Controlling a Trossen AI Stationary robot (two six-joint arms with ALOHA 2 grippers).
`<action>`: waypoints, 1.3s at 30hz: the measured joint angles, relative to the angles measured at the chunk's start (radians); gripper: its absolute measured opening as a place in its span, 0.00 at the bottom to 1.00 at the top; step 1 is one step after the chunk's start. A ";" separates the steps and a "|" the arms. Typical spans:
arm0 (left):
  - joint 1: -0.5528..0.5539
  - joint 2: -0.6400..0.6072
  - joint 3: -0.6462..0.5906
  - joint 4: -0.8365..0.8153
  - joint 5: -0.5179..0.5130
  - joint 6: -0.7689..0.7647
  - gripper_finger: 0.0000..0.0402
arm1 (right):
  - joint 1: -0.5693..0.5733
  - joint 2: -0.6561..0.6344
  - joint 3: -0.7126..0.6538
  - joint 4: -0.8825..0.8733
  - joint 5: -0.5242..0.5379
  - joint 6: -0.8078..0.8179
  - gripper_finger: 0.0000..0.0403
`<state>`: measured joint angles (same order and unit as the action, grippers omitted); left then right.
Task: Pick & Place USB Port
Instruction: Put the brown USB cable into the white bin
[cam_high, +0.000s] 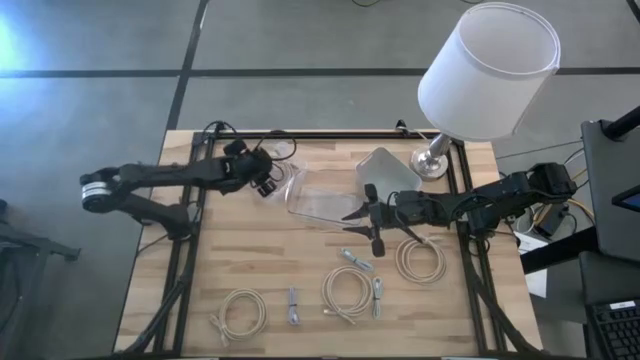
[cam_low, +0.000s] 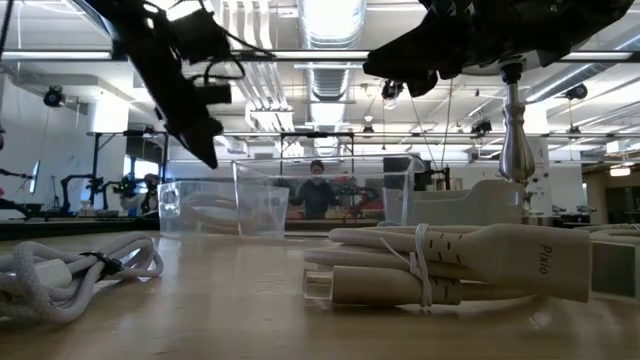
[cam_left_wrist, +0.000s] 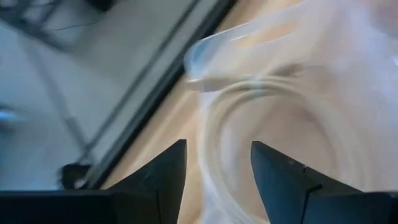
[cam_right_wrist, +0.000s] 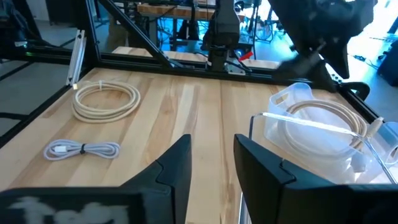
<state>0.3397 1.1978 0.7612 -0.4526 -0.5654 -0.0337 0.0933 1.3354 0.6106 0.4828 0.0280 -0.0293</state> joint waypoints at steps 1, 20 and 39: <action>-0.007 -0.022 0.000 -0.010 0.042 0.000 0.46 | 0.000 0.000 0.000 0.000 0.000 0.001 0.28; -0.302 -0.161 -0.001 -0.091 0.482 -0.017 0.45 | 0.000 0.000 0.000 -0.015 -0.001 0.003 0.30; -0.784 -0.097 -0.084 0.021 0.503 -0.409 0.45 | 0.000 0.001 -0.005 -0.016 -0.002 0.053 0.29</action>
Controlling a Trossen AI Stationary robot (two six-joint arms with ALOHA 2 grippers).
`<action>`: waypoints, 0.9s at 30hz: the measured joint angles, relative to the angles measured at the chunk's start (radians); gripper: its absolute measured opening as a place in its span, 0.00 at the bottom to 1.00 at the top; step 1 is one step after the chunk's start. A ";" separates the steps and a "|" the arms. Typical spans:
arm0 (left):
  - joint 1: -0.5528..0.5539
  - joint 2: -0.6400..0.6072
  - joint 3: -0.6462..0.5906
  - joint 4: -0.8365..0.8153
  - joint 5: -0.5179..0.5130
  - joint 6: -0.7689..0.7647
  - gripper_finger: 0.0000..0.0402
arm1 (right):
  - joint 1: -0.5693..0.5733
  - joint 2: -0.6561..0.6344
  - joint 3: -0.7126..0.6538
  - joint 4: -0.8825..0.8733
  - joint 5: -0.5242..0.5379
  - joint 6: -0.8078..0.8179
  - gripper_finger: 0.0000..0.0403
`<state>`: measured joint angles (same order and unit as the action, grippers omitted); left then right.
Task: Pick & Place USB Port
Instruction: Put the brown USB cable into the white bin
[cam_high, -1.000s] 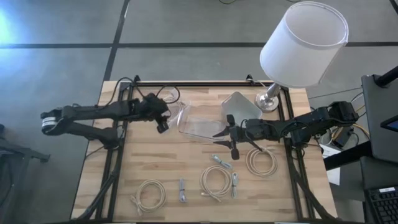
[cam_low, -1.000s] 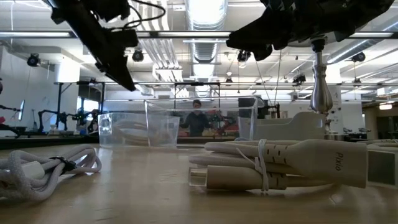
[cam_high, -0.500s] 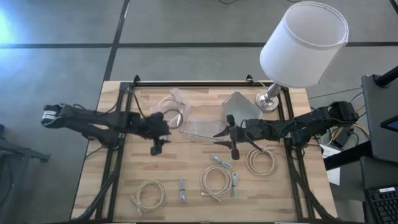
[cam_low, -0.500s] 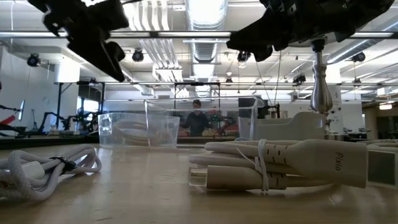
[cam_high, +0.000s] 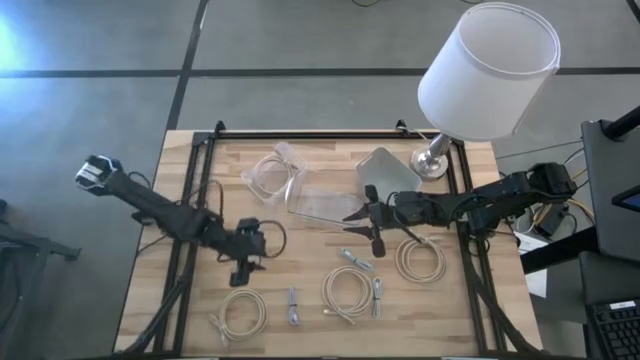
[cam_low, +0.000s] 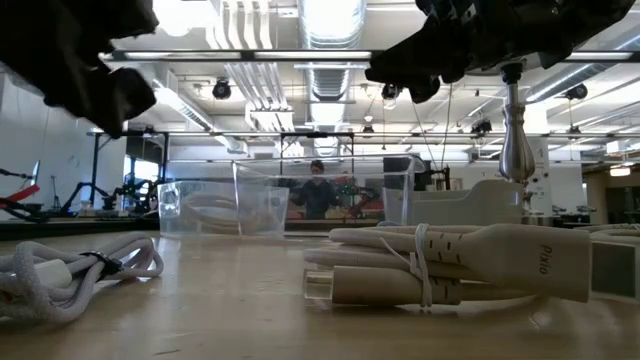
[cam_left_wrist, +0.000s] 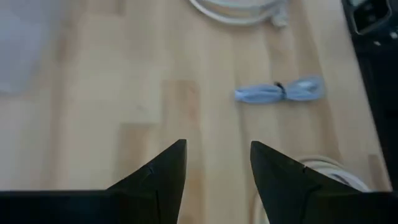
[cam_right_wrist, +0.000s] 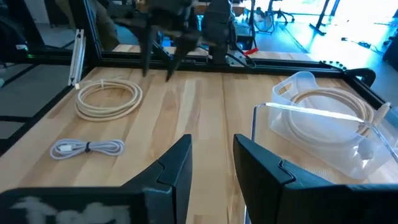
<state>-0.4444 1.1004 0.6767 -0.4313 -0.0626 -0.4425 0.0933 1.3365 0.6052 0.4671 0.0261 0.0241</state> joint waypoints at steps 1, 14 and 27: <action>-0.022 0.011 -0.013 0.025 0.000 -0.020 0.45 | 0.000 0.000 0.000 0.000 0.000 0.003 0.29; -0.207 0.176 -0.064 0.125 0.006 -0.094 0.45 | 0.000 0.000 0.025 0.002 0.000 0.025 0.31; -0.252 0.308 -0.063 0.145 0.084 -0.143 0.45 | 0.000 0.000 0.025 0.002 0.000 0.028 0.31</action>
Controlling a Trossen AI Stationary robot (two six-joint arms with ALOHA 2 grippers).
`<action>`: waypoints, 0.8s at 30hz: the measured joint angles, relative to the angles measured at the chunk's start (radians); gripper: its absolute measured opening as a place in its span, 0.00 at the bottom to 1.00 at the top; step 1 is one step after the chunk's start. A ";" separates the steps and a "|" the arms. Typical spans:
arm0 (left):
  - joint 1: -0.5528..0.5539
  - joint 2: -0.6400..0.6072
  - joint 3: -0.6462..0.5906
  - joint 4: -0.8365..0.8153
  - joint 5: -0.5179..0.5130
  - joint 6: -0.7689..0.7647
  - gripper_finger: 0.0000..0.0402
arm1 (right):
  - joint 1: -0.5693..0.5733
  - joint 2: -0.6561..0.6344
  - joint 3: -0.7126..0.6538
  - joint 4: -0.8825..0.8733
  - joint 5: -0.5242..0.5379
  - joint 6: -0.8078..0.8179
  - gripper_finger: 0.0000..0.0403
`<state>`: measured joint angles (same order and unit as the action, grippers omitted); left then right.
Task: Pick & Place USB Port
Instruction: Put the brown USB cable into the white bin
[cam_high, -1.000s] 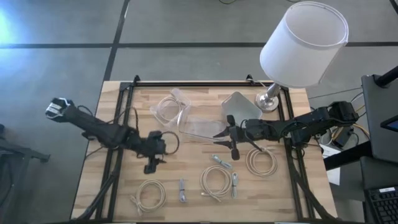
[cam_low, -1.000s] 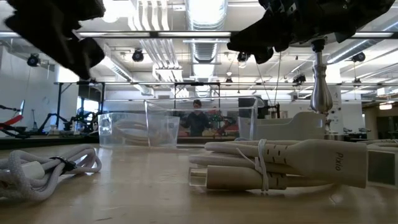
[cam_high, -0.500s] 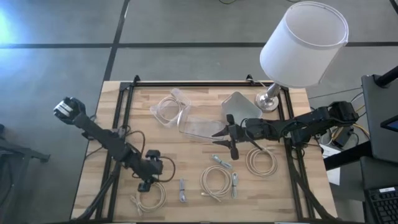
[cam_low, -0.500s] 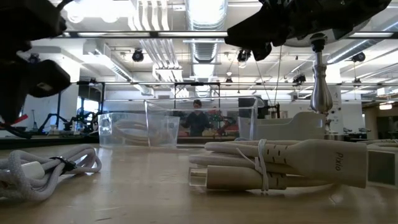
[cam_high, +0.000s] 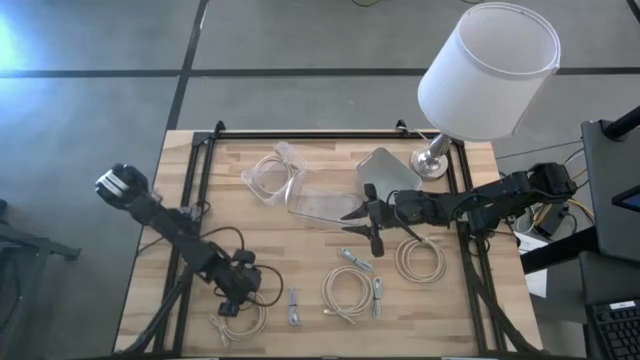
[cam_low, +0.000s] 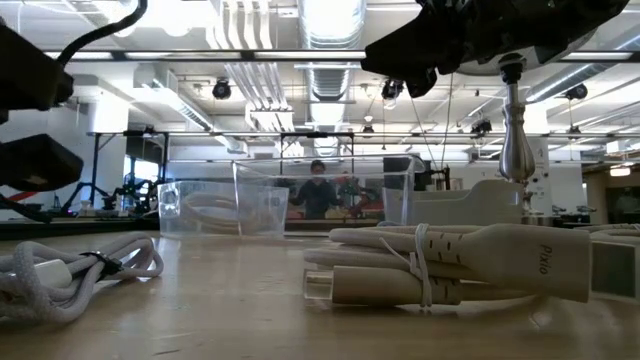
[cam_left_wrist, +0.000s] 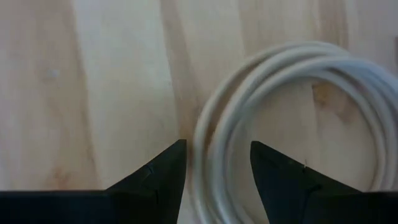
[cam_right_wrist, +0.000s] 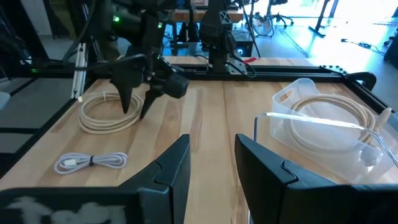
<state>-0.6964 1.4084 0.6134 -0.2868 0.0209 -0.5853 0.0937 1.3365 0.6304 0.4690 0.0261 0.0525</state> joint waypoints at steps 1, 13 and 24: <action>-0.001 0.009 0.000 0.004 0.005 0.000 0.45 | 0.000 0.000 0.000 0.000 0.000 0.000 0.31; 0.001 0.039 0.002 0.000 0.001 0.079 0.24 | 0.000 0.000 0.000 0.000 0.001 0.000 0.31; -0.001 -0.011 0.019 -0.024 -0.069 0.130 0.14 | 0.000 0.000 0.000 0.000 0.001 0.000 0.31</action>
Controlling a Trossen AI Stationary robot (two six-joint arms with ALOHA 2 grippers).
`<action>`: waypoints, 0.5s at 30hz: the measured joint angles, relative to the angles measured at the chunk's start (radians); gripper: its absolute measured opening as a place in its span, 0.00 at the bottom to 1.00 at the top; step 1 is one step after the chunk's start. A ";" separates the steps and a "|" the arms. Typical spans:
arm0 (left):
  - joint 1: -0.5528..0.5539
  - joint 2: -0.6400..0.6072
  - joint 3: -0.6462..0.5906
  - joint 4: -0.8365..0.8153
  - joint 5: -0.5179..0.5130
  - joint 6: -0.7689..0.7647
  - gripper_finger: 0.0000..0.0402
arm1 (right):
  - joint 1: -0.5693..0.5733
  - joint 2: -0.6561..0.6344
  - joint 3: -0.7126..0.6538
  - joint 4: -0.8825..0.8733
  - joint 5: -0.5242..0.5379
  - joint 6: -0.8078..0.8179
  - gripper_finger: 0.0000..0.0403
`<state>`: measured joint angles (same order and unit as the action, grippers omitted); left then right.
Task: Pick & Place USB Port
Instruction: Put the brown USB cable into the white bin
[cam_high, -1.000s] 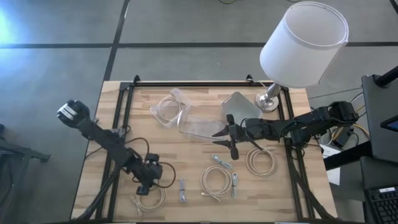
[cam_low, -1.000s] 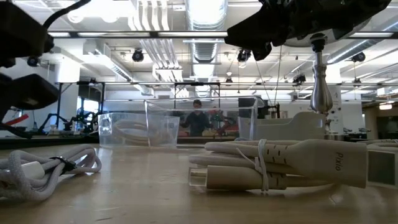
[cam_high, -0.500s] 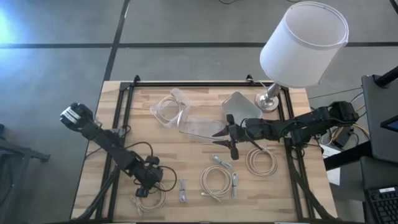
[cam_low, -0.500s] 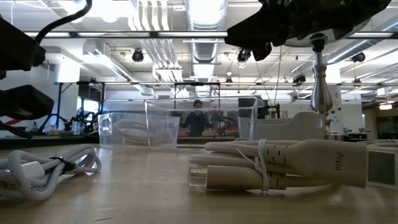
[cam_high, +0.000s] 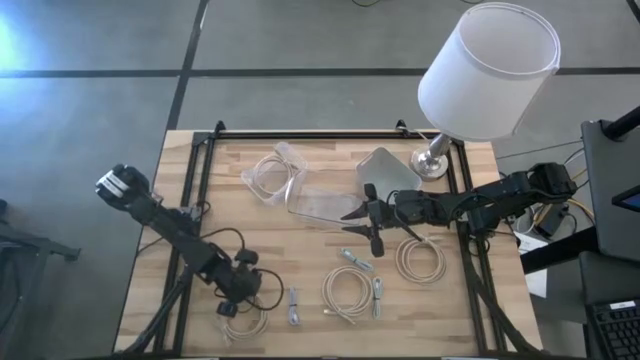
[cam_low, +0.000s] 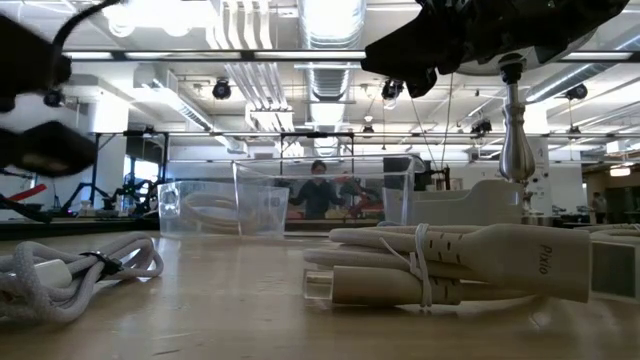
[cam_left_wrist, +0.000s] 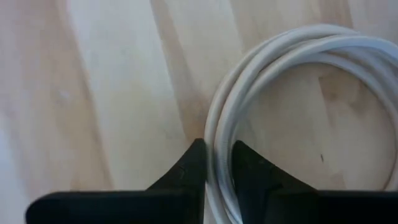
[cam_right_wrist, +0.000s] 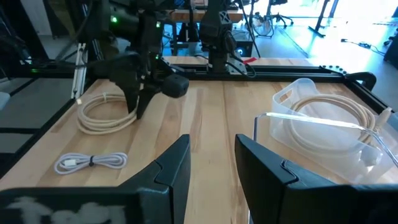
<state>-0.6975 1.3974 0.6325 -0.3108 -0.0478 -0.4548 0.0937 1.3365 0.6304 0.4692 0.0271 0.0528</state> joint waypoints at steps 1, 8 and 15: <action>0.000 -0.014 0.010 -0.008 -0.029 0.010 0.14 | 0.000 0.000 0.000 0.000 0.000 0.000 0.31; 0.003 -0.118 0.105 -0.131 -0.190 0.090 0.16 | 0.000 0.000 0.000 0.000 0.001 0.000 0.31; 0.036 -0.238 0.199 -0.255 -0.330 0.183 0.16 | 0.000 0.000 0.000 0.000 0.001 0.000 0.31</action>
<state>-0.6619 1.1591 0.8319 -0.5656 -0.3779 -0.2714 0.0937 1.3365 0.6304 0.4690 0.0277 0.0525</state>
